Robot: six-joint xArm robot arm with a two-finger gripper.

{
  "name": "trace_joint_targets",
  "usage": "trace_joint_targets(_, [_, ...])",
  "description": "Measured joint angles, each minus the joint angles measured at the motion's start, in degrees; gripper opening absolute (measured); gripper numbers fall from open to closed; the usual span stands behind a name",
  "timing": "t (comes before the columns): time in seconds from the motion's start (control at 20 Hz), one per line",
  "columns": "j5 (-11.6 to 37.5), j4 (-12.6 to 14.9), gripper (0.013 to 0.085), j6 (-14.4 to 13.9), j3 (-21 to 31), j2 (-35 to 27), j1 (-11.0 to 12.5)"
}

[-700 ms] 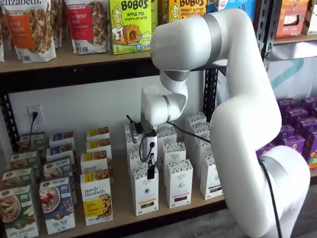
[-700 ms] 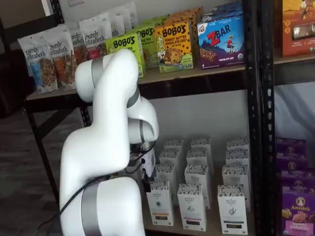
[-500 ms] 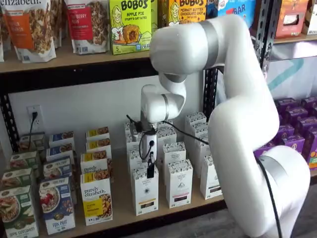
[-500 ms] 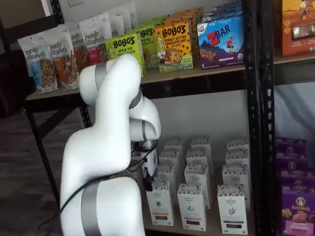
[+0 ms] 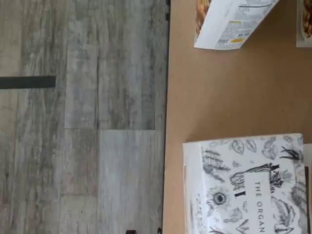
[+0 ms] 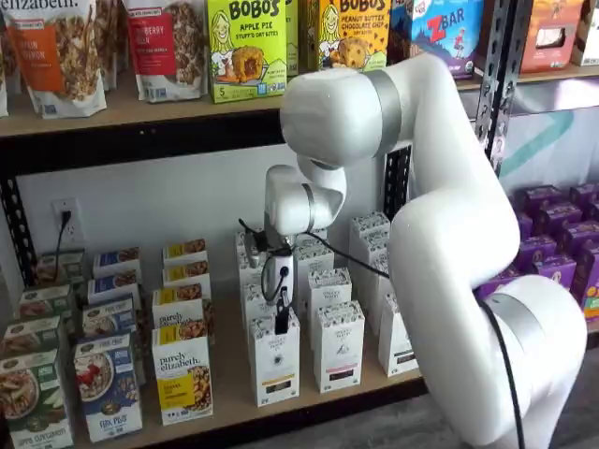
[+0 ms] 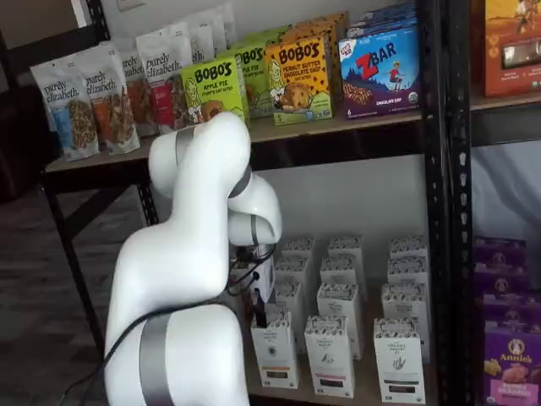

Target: Pick up the white box with a yellow strip in the middle, on the bottom shelf, the fourth box from the left

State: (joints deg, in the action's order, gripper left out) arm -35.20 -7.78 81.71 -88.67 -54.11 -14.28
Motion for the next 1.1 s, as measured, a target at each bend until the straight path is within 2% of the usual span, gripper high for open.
trace_joint_targets(0.45, [-0.5, 1.8, 0.0850, -0.9, -6.8, -5.9, 0.6])
trace_joint_targets(1.1, [-2.5, 3.2, 0.0850, -1.8, -13.3, -11.1, 1.0])
